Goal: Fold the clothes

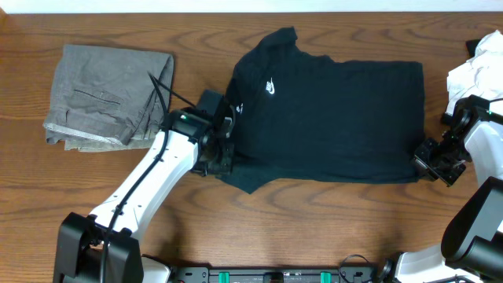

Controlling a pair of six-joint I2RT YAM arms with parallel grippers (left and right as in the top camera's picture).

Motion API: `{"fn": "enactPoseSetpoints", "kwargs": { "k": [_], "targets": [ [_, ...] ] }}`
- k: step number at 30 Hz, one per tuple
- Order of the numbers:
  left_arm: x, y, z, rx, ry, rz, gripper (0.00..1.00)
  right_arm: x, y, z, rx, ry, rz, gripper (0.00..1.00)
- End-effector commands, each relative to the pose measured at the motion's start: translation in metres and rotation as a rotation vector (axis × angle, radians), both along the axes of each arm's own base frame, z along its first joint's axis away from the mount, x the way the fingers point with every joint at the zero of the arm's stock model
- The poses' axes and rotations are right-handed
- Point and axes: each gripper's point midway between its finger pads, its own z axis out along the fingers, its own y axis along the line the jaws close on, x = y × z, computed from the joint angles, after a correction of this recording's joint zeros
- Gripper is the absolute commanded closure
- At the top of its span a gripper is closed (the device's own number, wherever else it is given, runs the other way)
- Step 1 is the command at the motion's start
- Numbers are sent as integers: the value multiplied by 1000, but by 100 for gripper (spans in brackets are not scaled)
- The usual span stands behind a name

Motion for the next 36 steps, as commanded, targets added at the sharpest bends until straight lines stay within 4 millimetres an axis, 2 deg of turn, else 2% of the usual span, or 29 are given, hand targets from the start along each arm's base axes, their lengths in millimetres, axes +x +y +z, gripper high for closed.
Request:
{"fn": "enactPoseSetpoints", "kwargs": {
  "k": [1, 8, 15, 21, 28, 36],
  "targets": [
    [17, -2, 25, -22, -62, 69, 94, 17, -1, 18, 11, -71, 15, 99],
    [49, -3, 49, -68, -170, 104, 94, 48, -9, 41, -31, -169, 21, 99],
    [83, -13, 63, -129, -314, 115, 94, 75, -5, 40, -62, -264, 56, 99],
    [115, -19, 73, -151, -440, 124, 94, 85, -12, 36, -139, -290, 59, 99],
    [136, -24, 62, -153, -477, 128, 94, 98, -22, 30, -191, -347, 54, 99],
    [159, -33, 39, -150, -502, 92, 94, 112, -28, 8, -229, -429, 51, 98]
  ]
}}
